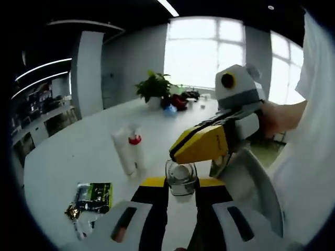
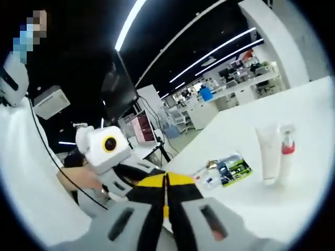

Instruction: Arrange the skincare products in the storage area until every visible bottle or jar stands upright without overlapping.

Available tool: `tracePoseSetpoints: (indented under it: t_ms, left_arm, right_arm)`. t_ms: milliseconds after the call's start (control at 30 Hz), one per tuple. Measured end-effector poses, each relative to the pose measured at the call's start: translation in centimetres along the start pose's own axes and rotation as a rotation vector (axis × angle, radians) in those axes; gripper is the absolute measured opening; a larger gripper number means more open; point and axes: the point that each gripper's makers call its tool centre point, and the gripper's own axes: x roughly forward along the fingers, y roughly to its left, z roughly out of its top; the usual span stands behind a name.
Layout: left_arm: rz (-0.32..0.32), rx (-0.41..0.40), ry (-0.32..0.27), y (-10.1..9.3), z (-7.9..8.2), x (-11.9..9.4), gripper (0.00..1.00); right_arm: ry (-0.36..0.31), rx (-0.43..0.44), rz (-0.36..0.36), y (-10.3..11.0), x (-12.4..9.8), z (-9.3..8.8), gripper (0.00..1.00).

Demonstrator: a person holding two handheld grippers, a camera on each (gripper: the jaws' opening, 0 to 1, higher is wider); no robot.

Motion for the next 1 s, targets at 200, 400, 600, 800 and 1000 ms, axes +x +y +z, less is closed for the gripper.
tracePoseSetpoints:
  t_ms: [200, 400, 600, 800, 1000]
  left_arm:
    - [0.008, -0.007, 0.010, 0.3, -0.4, 1.3, 0.16]
    - [0.009, -0.033, -0.018, 1.5, 1.0, 0.8, 0.16]
    - [-0.025, 0.024, 0.015, 1.6, 1.6, 0.4, 0.16]
    - [-0.132, 0.148, 0.105, -0.1, 1.7, 1.1, 0.16]
    - [-0.190, 0.163, 0.105, -0.9, 2.6, 1.4, 0.16]
  right_arm:
    - [0.023, 0.008, 0.021, -1.0, -0.5, -0.4, 0.09]
    - [0.127, -0.073, 0.046, -2.5, -2.7, -2.0, 0.32]
    - [0.291, -0.209, 0.081, -2.9, -3.8, -4.5, 0.36]
    - [0.441, -0.421, 0.092, -3.5, -2.1, -7.5, 0.35]
    - [0.412, -0.473, 0.145, -3.2, -1.4, -7.3, 0.22]
